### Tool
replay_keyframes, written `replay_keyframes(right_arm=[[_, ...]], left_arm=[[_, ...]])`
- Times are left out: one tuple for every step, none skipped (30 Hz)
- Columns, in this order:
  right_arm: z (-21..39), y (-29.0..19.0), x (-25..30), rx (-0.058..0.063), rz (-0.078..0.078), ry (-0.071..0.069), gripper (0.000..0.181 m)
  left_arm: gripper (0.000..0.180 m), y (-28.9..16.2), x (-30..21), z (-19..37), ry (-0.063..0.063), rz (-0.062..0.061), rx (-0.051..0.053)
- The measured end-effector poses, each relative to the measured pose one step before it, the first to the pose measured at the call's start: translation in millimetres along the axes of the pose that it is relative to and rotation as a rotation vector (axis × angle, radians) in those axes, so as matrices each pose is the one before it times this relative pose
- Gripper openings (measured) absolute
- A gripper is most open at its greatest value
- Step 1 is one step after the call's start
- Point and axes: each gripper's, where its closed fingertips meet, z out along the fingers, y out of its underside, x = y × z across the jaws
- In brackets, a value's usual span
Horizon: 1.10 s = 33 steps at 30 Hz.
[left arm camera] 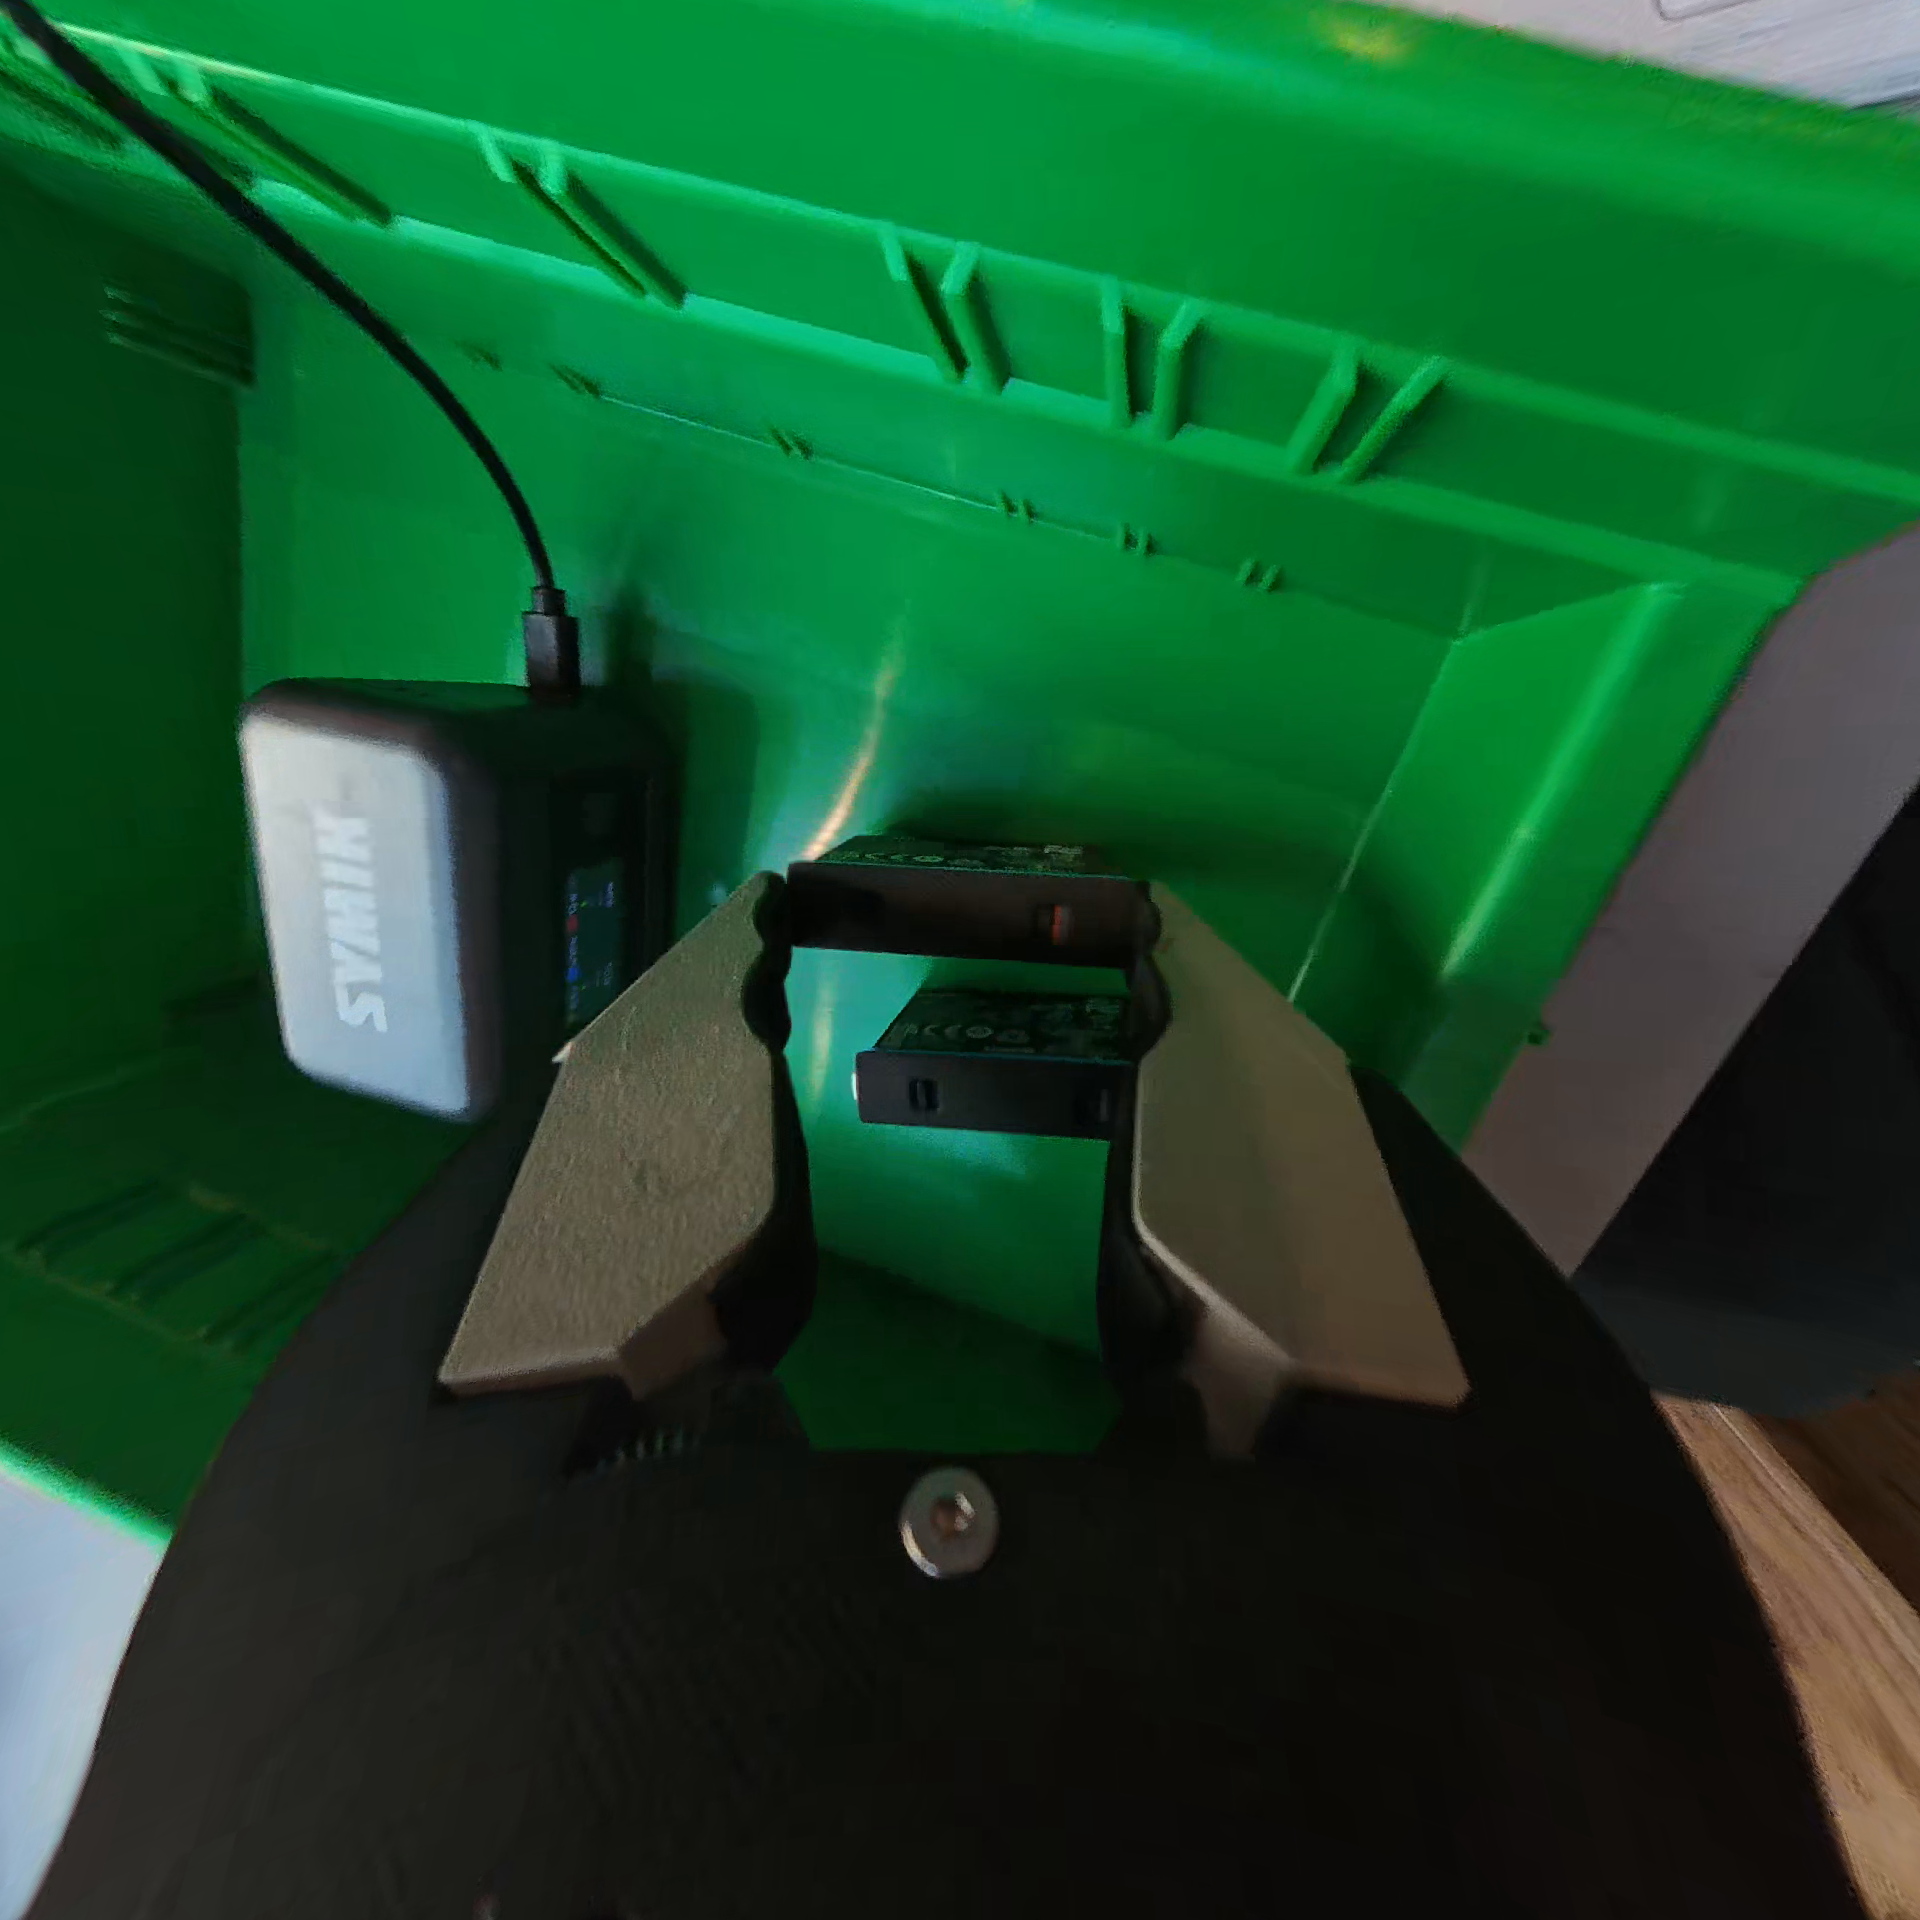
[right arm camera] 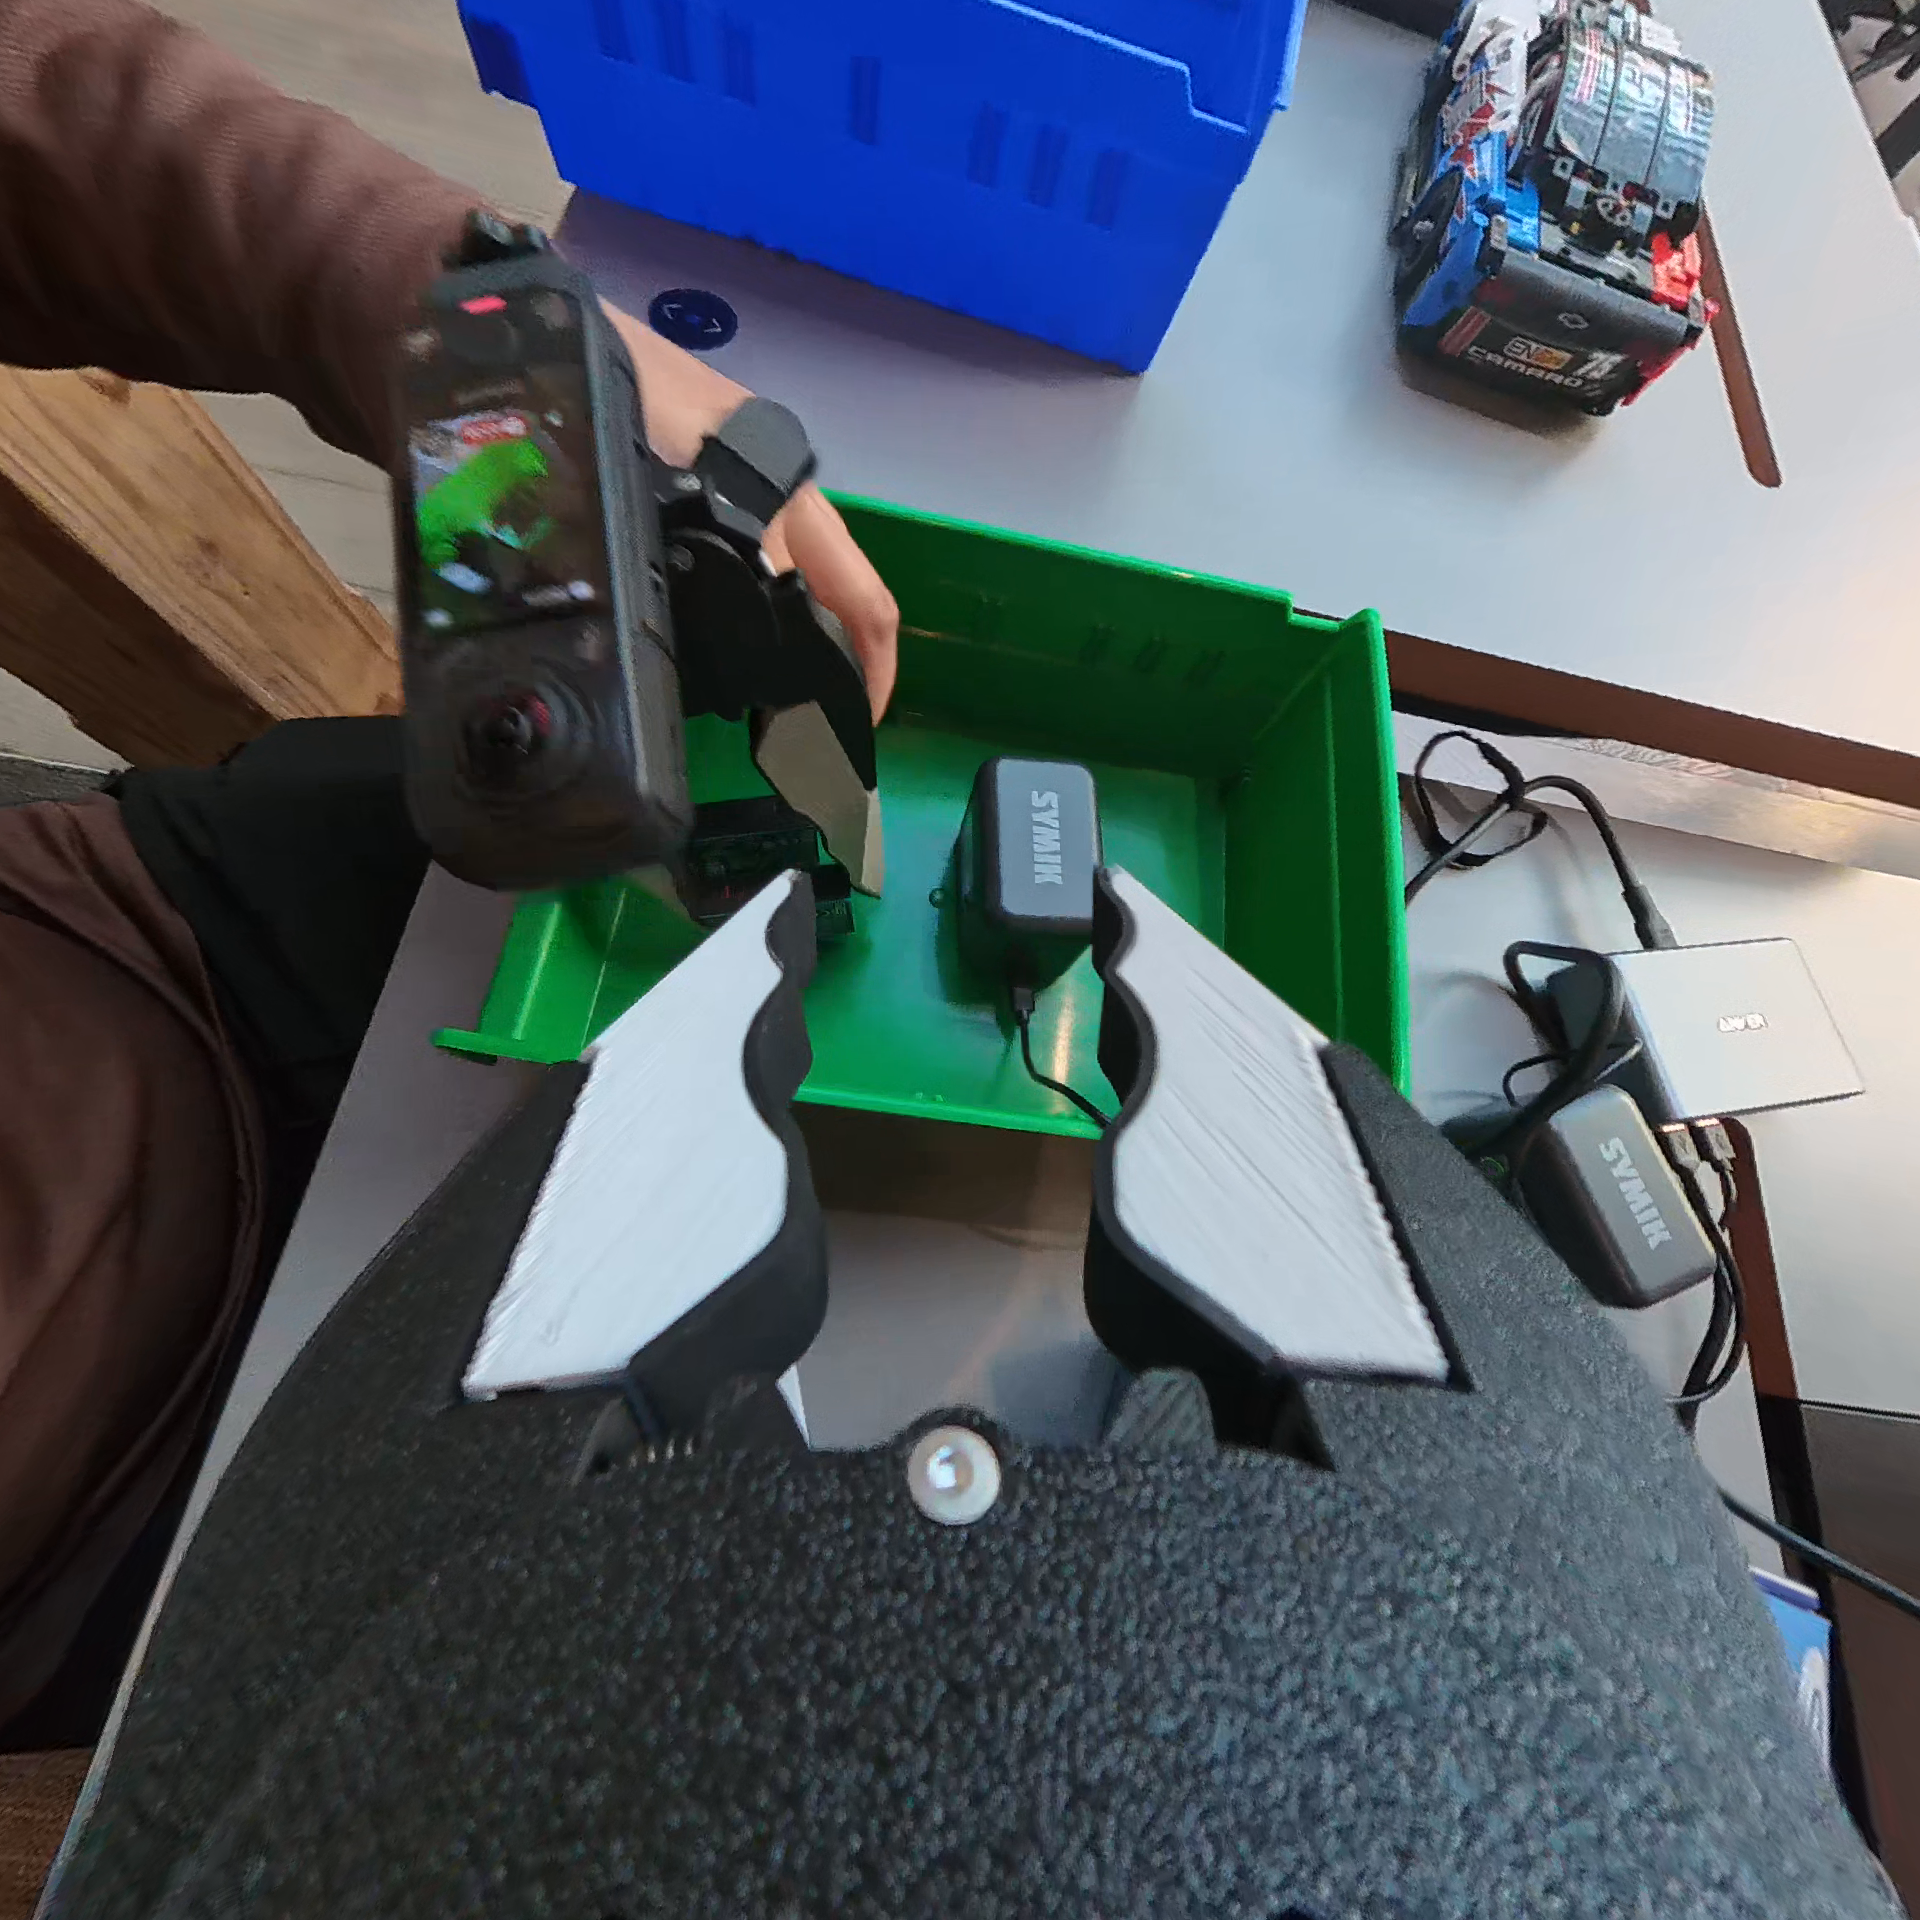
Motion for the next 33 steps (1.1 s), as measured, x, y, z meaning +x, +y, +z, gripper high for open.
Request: replay_keyframes(right_arm=[[-0.26,2.36,2.97,-0.0036,0.0105,0.0041,0.053],[0.07,2.13,2.90,-0.0049,0.0097,0.0054,0.057],[0.20,2.09,2.40,-0.0063,0.0040,0.0060,0.060],[0.21,1.65,2.77,-0.0060,-0.0071,0.0143,0.063],[0.50,1.38,1.54,-0.0062,-0.0207,0.0143,0.065],[1.12,1.61,-1.60,-0.0072,-0.0293,0.0026,0.068],[1.69,1.73,-4.06,-0.0093,-0.0318,-0.0087,0.071],[2.70,1.81,-4.39,-0.0120,-0.0349,-0.0081,0.073],[3.78,1.31,-3.02,-0.0122,-0.0370,0.0032,0.074],[5.23,0.76,-0.68,-0.0128,-0.0339,0.0164,0.075],[6.79,0.56,-0.29,-0.0167,-0.0273,0.0170,0.075],[8.11,-0.03,-3.15,-0.0182,-0.0196,-0.0014,0.077],[8.56,-1.22,-5.21,-0.0121,-0.0131,-0.0148,0.080],[8.44,-2.69,-4.35,-0.0022,-0.0048,-0.0136,0.083],[8.11,-3.56,-3.09,0.0056,0.0053,-0.0119,0.083],[7.61,-3.53,-1.91,0.0056,0.0108,-0.0085,0.085],[6.83,-2.85,0.89,0.0022,0.0120,0.0094,0.087],[5.81,-2.43,4.63,-0.0014,0.0099,0.0350,0.088],[4.52,-3.27,6.00,0.0025,0.0048,0.0484,0.089],[3.12,-4.33,3.11,0.0099,-0.0024,0.0381,0.089],[1.62,-4.51,-1.44,0.0122,-0.0123,0.0145,0.089],[0.50,-4.83,-2.78,0.0145,-0.0149,0.0066,0.089],[-0.16,-4.37,-3.26,0.0137,-0.0157,0.0026,0.091],[-0.15,-3.39,-3.42,0.0085,-0.0134,-0.0017,0.090],[0.04,-2.02,-2.39,0.0006,-0.0090,0.0000,0.090],[0.42,-1.20,-1.91,-0.0016,-0.0070,-0.0002,0.090],[0.51,-0.94,-2.11,-0.0014,-0.0059,-0.0037,0.090],[0.64,-0.71,-1.57,-0.0011,-0.0038,-0.0028,0.090],[0.75,-0.43,-1.09,-0.0024,-0.0026,-0.0020,0.090],[0.81,-0.15,-1.32,-0.0028,-0.0033,-0.0041,0.090],[0.75,-0.34,-0.76,-0.0009,-0.0038,-0.0008,0.090],[0.48,-0.36,-0.60,-0.0002,-0.0025,0.0001,0.090],[0.39,-0.03,-0.76,-0.0018,-0.0007,-0.0031,0.090]], left_arm=[[0.064,-2.67,-3.08,-4.79,-0.0414,-0.0071,0.0267],[0.064,-3.20,-4.46,-6.42,-0.0543,0.0011,0.0278],[0.064,-3.59,-6.78,-7.97,-0.0711,0.0068,0.0311],[0.063,-3.74,-7.12,-8.97,-0.0697,0.0049,0.0334],[0.064,-3.74,-6.90,-9.22,-0.0618,-0.0016,0.0341],[0.064,-4.46,-9.67,-9.78,-0.0762,-0.0001,0.0403],[0.064,-3.90,-12.80,-9.83,-0.0931,0.0038,0.0353],[0.064,-1.63,-14.47,-9.33,-0.0967,0.0045,0.0140],[0.063,-1.28,-15.56,-8.85,-0.1000,0.0137,0.0050],[0.064,-2.98,-15.00,-8.15,-0.0938,0.0219,0.0102],[0.063,-5.15,-13.43,-7.44,-0.0786,0.0118,0.0178],[0.064,-7.45,-11.91,-6.90,-0.0623,-0.0096,0.0291],[0.064,-8.86,-9.98,-6.17,-0.0433,-0.0235,0.0365],[0.064,-8.91,-8.72,-5.26,-0.0353,-0.0258,0.0378],[0.064,-7.69,-8.63,-4.07,-0.0389,-0.0211,0.0309],[0.063,-6.08,-8.45,-2.76,-0.0422,-0.0121,0.0212],[0.064,-5.23,-6.03,-1.77,-0.0299,-0.0070,0.0171],[0.064,-6.19,-3.17,-1.71,-0.0179,-0.0060,0.0268],[0.063,-7.41,-2.42,-2.30,-0.0206,-0.0019,0.0392],[0.064,-6.33,-1.14,-2.17,-0.0161,0.0004,0.0360],[0.063,-3.17,1.14,-1.21,0.0016,-0.0062,0.0179],[0.063,-0.63,2.42,-0.59,0.0136,-0.0170,0.0104],[0.063,0.73,1.76,-0.53,0.0117,-0.0238,0.0124],[0.063,2.55,1.55,-0.37,0.0156,-0.0306,0.0055],[0.063,3.08,0.50,-0.74,0.0121,-0.0319,0.0026],[0.063,0.50,-0.07,-1.79,0.0073,-0.0209,0.0173],[0.063,-1.59,1.88,-2.42,0.0196,-0.0158,0.0244],[0.064,-1.69,1.89,-2.24,0.0195,-0.0177,0.0182],[0.064,-0.82,0.17,-1.64,0.0046,-0.0099,0.0087],[0.064,0.34,-1.11,-1.08,-0.0048,0.0021,0.0013],[0.064,0.69,-0.54,-0.45,0.0003,0.0039,-0.0018],[0.064,0.10,0.03,-0.36,0.0025,0.0017,0.0025],[0.063,-0.63,0.16,-0.40,0.0020,0.0019,0.0073]])
